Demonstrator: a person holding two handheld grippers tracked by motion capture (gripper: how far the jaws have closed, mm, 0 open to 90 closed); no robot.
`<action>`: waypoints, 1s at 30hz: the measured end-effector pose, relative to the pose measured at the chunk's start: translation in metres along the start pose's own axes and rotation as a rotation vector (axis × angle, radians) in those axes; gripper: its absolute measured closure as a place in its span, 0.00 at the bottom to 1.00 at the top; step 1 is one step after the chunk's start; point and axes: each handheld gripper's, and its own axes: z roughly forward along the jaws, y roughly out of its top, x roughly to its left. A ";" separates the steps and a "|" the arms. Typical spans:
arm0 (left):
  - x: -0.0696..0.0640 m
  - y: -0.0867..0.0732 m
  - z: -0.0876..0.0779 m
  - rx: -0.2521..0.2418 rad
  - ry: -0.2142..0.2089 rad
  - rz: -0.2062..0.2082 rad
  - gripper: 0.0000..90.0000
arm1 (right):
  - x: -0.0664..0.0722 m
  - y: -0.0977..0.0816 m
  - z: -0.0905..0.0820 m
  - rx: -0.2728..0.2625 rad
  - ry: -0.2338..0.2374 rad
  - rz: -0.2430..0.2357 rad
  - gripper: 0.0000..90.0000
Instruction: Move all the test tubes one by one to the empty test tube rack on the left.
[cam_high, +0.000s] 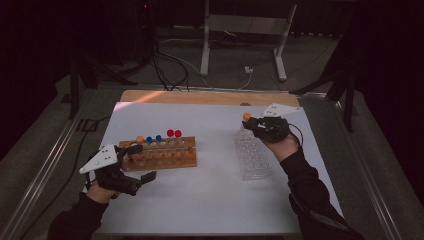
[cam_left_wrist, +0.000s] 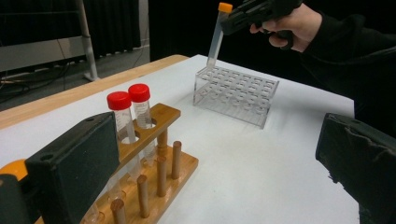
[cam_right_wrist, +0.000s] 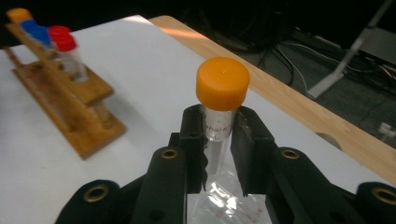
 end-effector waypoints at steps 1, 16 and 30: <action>0.000 0.001 0.001 0.004 -0.002 0.002 0.01 | 0.002 0.001 -0.001 -0.002 0.006 -0.006 0.84; -0.011 0.014 0.019 0.028 -0.023 0.008 0.01 | 0.050 -0.013 -0.006 0.017 0.151 -0.062 0.83; -0.028 0.028 0.051 0.069 -0.099 0.030 0.02 | 0.091 -0.026 -0.003 0.039 0.266 -0.101 0.83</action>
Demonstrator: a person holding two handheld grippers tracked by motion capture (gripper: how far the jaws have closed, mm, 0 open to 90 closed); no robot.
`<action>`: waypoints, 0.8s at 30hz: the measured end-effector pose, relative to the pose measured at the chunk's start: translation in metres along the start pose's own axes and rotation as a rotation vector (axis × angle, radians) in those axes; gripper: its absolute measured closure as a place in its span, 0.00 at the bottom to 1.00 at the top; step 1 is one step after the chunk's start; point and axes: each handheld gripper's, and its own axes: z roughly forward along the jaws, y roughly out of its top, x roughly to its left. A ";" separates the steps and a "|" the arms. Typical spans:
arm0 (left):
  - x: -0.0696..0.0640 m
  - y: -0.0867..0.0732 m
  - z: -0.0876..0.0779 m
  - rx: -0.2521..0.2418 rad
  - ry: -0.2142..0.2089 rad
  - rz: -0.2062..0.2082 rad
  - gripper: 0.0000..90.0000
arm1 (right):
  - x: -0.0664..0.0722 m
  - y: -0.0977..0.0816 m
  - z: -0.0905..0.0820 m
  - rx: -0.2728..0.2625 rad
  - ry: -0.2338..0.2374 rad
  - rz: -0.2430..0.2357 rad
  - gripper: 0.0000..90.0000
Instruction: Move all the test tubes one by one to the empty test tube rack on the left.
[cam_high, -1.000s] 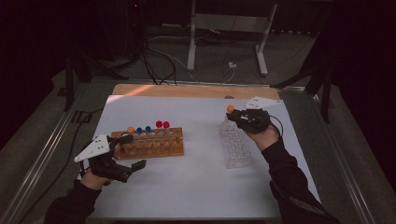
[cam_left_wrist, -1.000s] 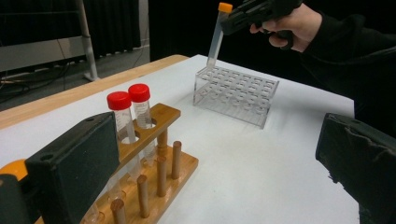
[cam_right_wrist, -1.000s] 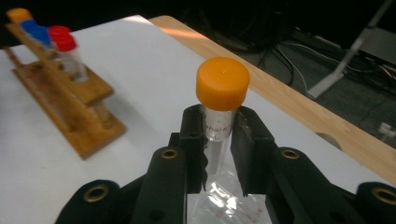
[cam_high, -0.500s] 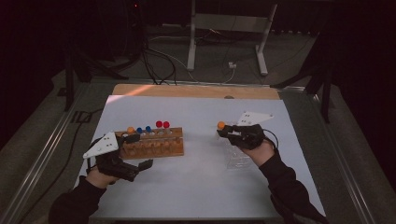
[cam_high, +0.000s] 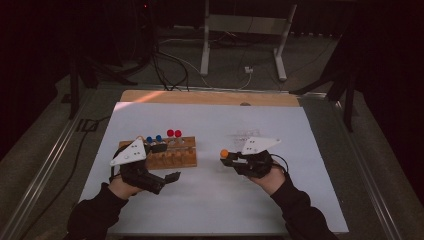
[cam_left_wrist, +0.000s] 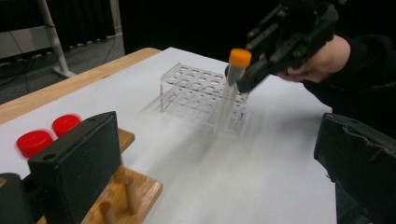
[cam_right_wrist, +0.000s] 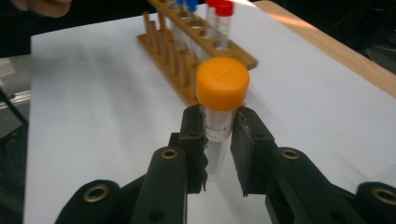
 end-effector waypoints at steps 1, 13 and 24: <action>-0.001 0.001 0.002 0.000 -0.002 0.004 0.02 | 0.002 0.000 0.001 0.002 0.006 -0.004 0.83; -0.014 0.010 0.032 0.017 -0.067 0.032 0.05 | 0.022 0.000 0.012 0.009 0.063 -0.027 0.83; -0.025 0.013 0.057 0.032 -0.114 0.080 0.31 | 0.029 0.000 0.018 0.018 0.086 -0.041 0.83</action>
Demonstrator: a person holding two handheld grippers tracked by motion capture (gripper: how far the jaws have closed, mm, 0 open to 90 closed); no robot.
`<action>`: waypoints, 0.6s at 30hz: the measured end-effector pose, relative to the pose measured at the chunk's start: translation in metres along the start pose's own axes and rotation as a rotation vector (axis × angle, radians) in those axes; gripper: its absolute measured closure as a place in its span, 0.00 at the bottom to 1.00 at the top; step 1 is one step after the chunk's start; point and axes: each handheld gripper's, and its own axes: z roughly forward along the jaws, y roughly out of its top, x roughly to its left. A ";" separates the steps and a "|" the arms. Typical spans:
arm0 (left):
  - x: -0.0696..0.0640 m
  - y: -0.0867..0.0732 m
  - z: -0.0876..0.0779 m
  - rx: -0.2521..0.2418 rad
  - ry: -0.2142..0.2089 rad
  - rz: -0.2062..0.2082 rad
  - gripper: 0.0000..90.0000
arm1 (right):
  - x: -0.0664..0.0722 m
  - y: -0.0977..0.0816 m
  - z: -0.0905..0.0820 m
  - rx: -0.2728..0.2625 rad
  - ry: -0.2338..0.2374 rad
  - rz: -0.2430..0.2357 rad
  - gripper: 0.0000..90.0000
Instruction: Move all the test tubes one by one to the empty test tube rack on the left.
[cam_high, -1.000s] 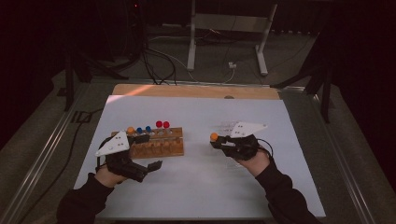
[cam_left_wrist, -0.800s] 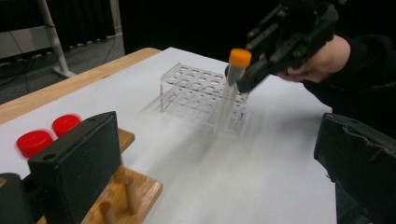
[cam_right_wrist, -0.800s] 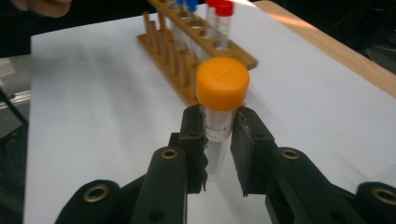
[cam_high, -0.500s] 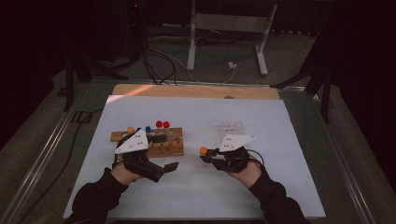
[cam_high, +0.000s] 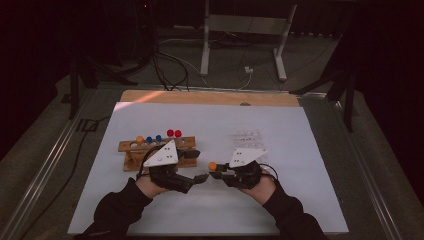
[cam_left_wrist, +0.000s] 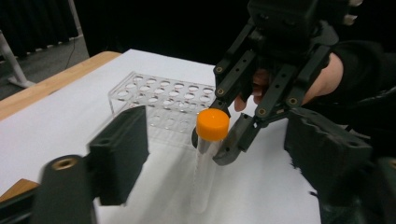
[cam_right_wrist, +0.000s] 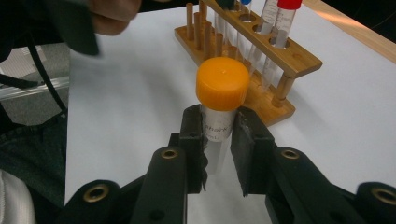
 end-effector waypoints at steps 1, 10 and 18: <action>0.000 0.000 0.002 0.002 0.002 0.000 0.35 | 0.000 0.000 0.000 -0.002 0.001 0.000 0.83; -0.001 0.000 0.017 0.029 0.028 0.054 0.66 | 0.001 0.001 0.000 -0.002 0.003 -0.001 0.83; -0.002 -0.001 0.023 0.041 0.031 0.060 0.74 | 0.001 0.002 0.000 -0.003 0.006 -0.001 0.83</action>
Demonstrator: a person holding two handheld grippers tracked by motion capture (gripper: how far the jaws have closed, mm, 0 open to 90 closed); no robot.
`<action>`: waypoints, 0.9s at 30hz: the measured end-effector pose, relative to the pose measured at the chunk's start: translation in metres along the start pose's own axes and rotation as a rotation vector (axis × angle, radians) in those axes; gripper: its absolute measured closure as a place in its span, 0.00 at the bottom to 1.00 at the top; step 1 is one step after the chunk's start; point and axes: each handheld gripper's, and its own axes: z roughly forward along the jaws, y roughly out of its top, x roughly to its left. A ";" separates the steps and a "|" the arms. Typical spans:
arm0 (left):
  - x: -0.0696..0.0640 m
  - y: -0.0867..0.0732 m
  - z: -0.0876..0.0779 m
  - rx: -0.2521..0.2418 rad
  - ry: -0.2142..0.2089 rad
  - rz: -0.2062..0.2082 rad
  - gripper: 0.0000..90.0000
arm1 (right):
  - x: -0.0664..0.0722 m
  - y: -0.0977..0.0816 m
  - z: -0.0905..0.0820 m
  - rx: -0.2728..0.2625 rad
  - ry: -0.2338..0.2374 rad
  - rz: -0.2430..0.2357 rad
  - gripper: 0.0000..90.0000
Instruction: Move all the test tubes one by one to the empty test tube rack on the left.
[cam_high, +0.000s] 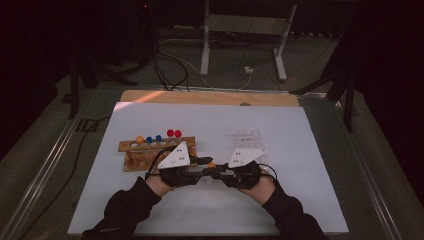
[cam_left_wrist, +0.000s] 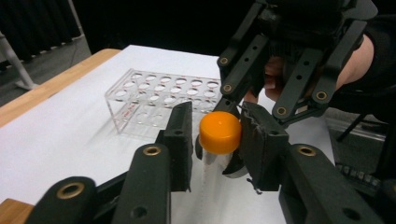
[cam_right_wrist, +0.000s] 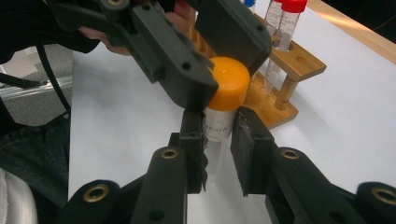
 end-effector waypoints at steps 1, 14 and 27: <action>0.000 0.000 0.001 0.000 -0.003 -0.003 0.76 | 0.000 0.000 0.000 0.000 -0.001 0.000 0.83; 0.001 0.008 -0.003 -0.001 0.005 0.026 0.80 | 0.001 0.000 -0.003 -0.030 -0.024 -0.001 0.80; 0.015 0.016 -0.038 -0.020 0.074 0.008 0.80 | -0.007 -0.012 -0.022 -0.109 -0.089 0.087 0.31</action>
